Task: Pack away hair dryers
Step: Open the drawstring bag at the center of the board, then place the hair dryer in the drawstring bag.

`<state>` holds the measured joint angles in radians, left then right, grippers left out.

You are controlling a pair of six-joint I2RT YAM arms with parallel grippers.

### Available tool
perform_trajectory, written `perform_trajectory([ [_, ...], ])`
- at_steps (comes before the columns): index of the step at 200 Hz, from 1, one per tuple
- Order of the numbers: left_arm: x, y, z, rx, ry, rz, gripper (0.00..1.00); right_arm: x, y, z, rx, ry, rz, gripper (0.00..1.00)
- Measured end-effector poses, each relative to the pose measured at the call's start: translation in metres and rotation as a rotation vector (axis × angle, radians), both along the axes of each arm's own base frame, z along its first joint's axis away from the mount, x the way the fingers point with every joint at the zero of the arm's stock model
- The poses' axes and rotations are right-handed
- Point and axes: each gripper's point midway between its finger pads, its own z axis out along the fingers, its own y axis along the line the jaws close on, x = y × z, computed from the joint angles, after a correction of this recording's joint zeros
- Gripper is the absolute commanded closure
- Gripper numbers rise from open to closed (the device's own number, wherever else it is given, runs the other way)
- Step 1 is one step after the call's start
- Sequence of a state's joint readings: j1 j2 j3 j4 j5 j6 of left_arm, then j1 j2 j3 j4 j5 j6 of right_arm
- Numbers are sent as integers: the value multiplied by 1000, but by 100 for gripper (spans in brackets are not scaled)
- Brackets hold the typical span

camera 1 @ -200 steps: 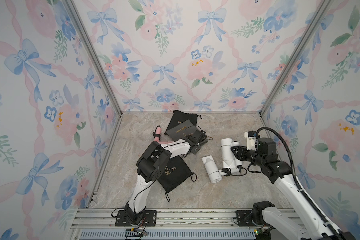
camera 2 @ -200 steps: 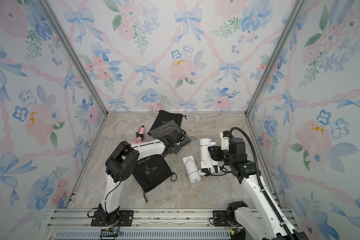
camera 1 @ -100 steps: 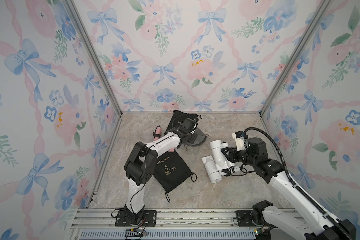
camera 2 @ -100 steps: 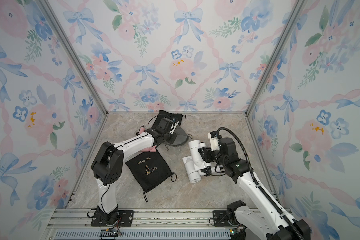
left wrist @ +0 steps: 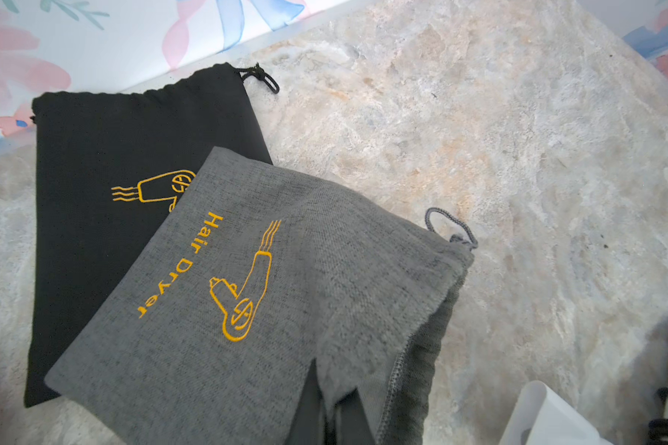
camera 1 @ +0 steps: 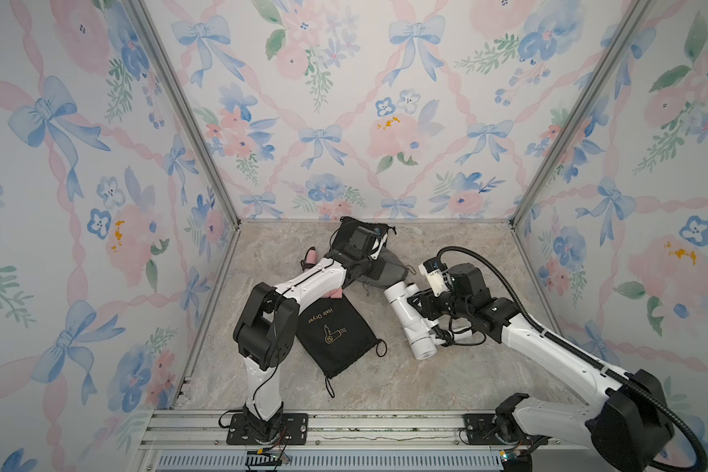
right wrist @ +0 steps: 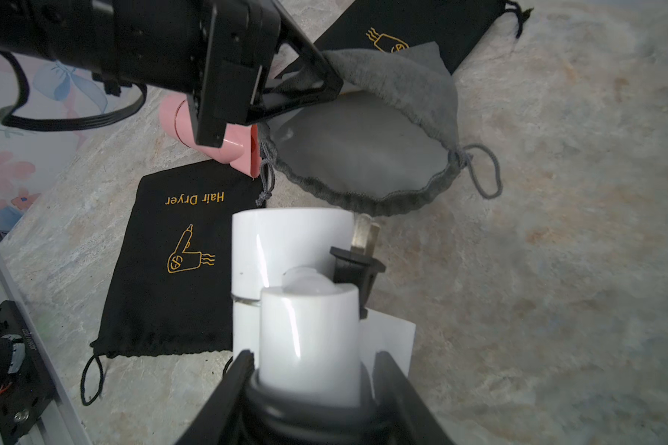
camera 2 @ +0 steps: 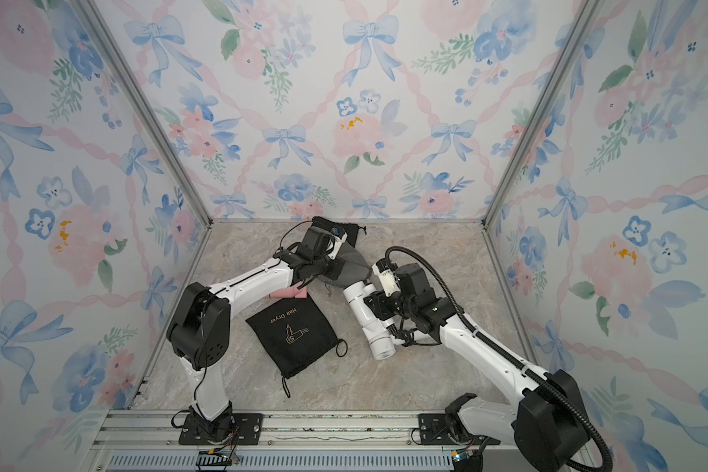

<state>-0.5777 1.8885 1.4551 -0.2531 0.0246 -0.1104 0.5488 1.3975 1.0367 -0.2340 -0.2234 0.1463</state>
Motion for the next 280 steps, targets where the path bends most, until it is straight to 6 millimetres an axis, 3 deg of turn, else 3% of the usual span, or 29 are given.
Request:
perform_trajectory([
  [35,-2,1,5,-6,-4,-3,96,22,12,3,-18,-25,7,67],
  [78,-4,0,13,-24,-9,-12,96,37,21,-6,-39,-17,14,67],
  [153,-2,9,41,-87,-33,-9,95,49,28,-17,-52,0,17,67],
  [189,-5,6,43,-107,-24,-19,95,55,33,-24,-58,14,21,67],
  [280,-9,0,44,-136,-4,-44,94,57,48,-7,-38,-3,52,66],
])
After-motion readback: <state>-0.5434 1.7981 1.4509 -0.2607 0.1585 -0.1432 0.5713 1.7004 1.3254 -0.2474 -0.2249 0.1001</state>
